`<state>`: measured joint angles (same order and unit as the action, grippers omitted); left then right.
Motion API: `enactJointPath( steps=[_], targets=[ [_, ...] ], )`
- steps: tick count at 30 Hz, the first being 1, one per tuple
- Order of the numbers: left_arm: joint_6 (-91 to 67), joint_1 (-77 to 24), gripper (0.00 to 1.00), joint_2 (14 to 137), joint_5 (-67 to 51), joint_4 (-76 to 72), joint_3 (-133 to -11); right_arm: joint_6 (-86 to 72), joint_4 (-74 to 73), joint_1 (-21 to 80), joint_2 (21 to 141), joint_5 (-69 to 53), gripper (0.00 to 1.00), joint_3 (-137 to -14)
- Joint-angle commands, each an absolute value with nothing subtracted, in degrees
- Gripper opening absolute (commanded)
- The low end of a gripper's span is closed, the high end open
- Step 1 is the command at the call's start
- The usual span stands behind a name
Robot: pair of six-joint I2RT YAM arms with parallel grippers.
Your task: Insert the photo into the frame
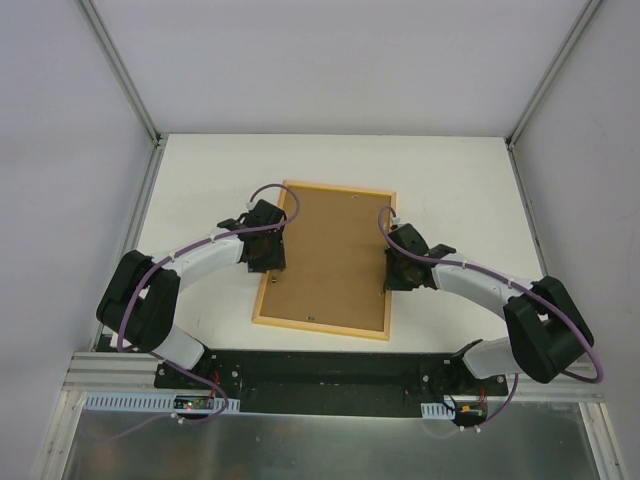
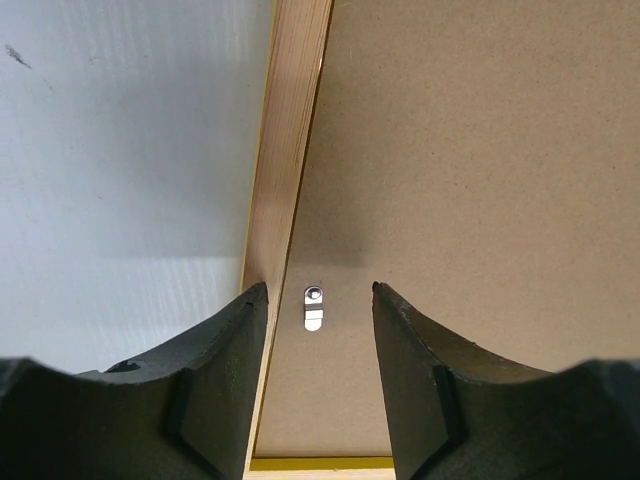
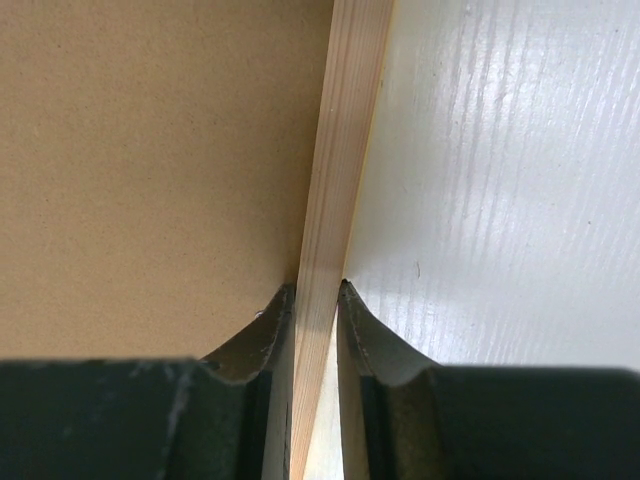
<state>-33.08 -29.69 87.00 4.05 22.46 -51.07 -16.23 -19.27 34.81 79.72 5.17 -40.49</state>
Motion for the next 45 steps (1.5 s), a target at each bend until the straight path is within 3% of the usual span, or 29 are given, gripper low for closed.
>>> enactJointPath(
  steps=[1, 30, 37, 45],
  targets=[
    [-31.29, -30.5, 0.47, 86.57, 9.92, 28.3, -50.71, -14.5, -19.86, 35.6, 83.05, 5.01, 0.0, -39.29],
    [-29.36, -32.17, 0.54, 88.33, 8.35, 29.09, -51.5, -13.89, -20.04, 35.07, 83.85, 4.57, 0.0, -39.64],
    [-30.06, -32.17, 0.49, 90.26, 8.35, 28.04, -50.54, -13.62, -20.13, 34.98, 83.41, 4.66, 0.01, -39.46],
    [-30.59, -32.17, 0.3, 89.65, 9.4, 27.86, -49.31, -13.36, -20.13, 34.72, 83.23, 4.75, 0.0, -38.94]
  ],
)
